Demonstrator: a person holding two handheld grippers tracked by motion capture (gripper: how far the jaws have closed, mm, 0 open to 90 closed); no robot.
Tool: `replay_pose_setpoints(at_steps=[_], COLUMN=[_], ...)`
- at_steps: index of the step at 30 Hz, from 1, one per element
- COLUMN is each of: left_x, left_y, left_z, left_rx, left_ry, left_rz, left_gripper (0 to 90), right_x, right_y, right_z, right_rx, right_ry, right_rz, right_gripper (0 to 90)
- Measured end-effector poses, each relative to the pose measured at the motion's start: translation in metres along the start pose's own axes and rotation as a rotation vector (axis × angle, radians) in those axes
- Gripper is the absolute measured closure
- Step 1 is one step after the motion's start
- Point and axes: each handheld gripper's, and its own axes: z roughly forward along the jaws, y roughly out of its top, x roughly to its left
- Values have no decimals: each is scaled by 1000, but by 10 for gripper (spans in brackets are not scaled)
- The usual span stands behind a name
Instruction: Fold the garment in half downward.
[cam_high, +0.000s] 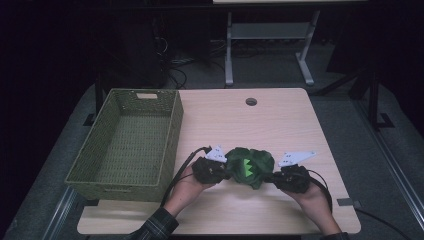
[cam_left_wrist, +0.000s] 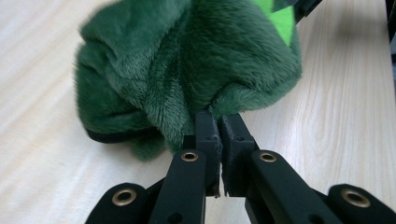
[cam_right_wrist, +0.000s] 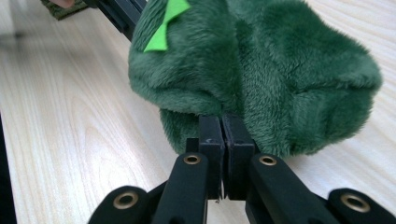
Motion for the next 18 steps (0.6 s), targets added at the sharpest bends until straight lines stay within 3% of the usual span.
replay_pose_setpoints(at_steps=[5,8,9,11,18], left_x=[-2,-3,-3,-3,-8], left_y=[-2,-4,-4,-4,-3], left_z=[16,25,27,31,14], left_rx=[31,44,59,51,24], left_ry=[-15,-13,-10,-8,0], left_rz=[14,19,39,31,38], left_gripper=[868,868,868,868,774], right_x=[-2,-5,-7,-8,-3], right_y=[-7,-12,-13,-15,-16], right_z=[10,15,17,20,7], right_rx=[59,65,71,79,16], right_ry=[-18,-10,-11,-7,-3], right_rz=[1,14,10,21,25], right_gripper=[877,877,877,873,742])
